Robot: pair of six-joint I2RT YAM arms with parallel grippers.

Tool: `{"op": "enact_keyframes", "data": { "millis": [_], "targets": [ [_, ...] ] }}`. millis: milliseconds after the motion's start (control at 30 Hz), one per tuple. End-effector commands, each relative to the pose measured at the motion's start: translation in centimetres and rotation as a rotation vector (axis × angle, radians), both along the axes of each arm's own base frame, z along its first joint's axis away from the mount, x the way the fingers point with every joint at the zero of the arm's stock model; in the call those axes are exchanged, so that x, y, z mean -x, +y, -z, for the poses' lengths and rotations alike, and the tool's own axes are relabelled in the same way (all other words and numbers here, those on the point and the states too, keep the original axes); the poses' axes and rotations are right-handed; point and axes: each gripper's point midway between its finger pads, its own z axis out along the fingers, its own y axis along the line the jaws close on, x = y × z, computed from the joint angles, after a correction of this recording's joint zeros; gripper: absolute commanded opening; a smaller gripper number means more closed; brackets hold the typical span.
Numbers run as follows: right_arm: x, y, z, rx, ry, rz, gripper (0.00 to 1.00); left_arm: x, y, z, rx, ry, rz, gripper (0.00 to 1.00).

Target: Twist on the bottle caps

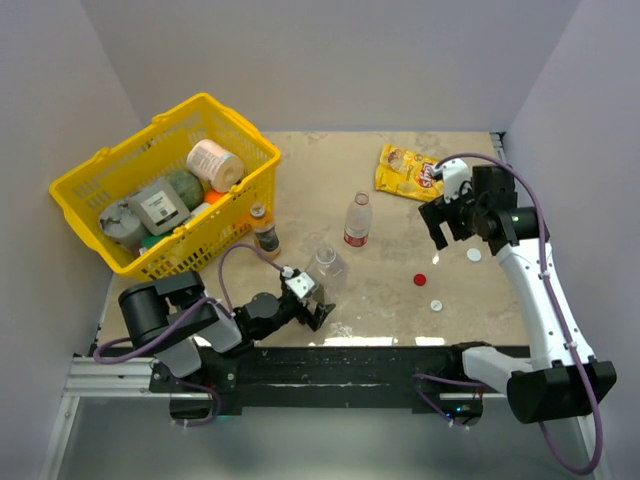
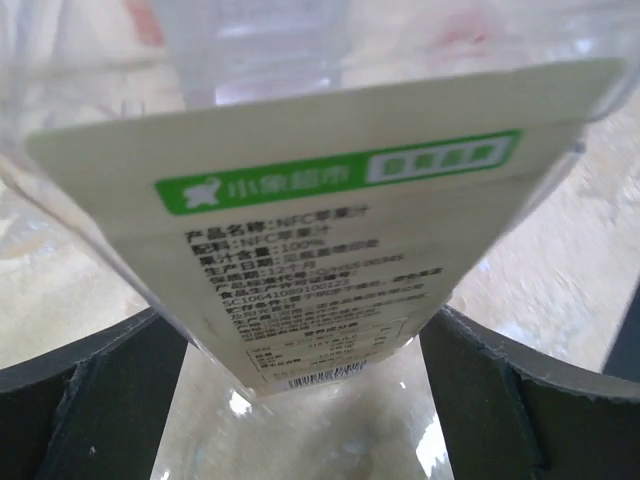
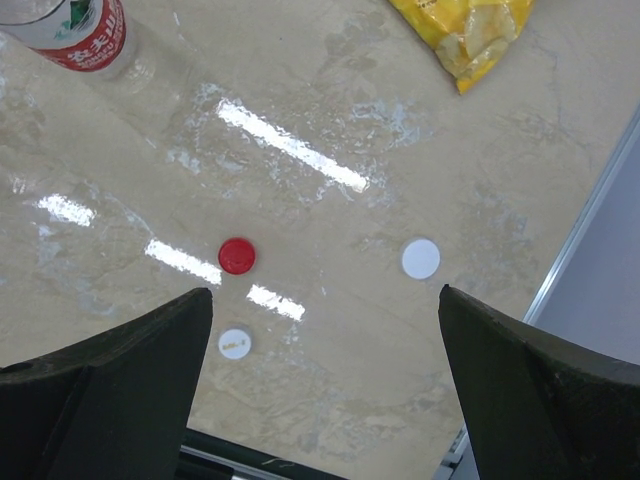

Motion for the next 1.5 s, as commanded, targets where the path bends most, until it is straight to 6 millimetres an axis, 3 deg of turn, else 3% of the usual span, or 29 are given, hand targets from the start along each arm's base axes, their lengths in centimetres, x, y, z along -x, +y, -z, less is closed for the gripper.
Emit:
{"op": "enact_keyframes", "data": {
  "millis": [0, 133, 300, 333, 400, 600, 733, 767, 833, 867, 967, 1100, 1300, 1467],
  "targets": [
    [0.4, 0.3, 0.5, -0.011, 0.01, -0.006, 0.99, -3.4, -0.2, -5.8, 0.21, -0.108, -0.18, 1.0],
    [0.7, 0.3, 1.0, -0.01, 0.024, -0.01, 0.99, -3.2, -0.4, -5.8, 0.215, -0.113, -0.163, 1.0],
    [0.4, 0.4, 1.2, -0.016, 0.03, -0.01, 0.99, -2.0, -1.6, -6.0, 0.222, -0.12, -0.062, 0.86],
    [0.3, 0.4, 1.2, -0.016, 0.027, -0.008, 0.99, -1.9, -1.7, -6.0, 0.226, -0.11, -0.055, 0.86],
    [0.4, 0.7, 1.1, -0.026, 0.029, -0.023, 0.99, -1.8, -1.6, -6.2, 0.254, -0.095, -0.062, 1.0],
    [2.2, 4.1, 0.6, -0.056, 0.056, -0.261, 0.94, -3.6, -0.7, -7.5, 0.321, -0.095, -0.188, 1.0],
    [3.9, 7.7, 2.6, 0.01, 0.072, -0.446, 0.74, -3.4, -0.5, -7.5, 0.304, -0.103, -0.182, 1.0],
    [4.2, 8.2, 3.4, -0.012, 0.09, -0.434, 0.65, -3.4, -0.5, -7.4, 0.297, -0.104, -0.179, 1.0],
    [4.0, 9.8, 3.8, -0.063, 0.085, -0.44, 0.55, -3.2, -0.2, -7.4, 0.287, -0.111, -0.174, 1.0],
    [4.2, 10.3, 4.6, -0.087, 0.106, -0.424, 0.36, -3.1, -0.2, -7.5, 0.284, -0.117, -0.165, 1.0],
    [3.1, 11.8, 4.9, -0.128, 0.065, -0.38, 0.16, -3.0, -0.1, -8.0, 0.282, -0.148, -0.15, 0.99],
    [0.9, 14.1, 4.3, -0.158, -0.034, -0.355, 0.08, -2.4, -0.7, -8.3, 0.294, -0.159, -0.099, 0.99],
    [1.9, 19.7, 4.5, -0.218, -0.078, -0.431, 0.02, -3.5, -0.6, -8.9, 0.329, -0.148, -0.164, 1.0],
    [1.4, 21.1, 5.9, -0.245, -0.069, -0.37, 0.0, -3.4, -0.6, -9.5, 0.351, -0.173, -0.156, 1.0]
  ]
}}
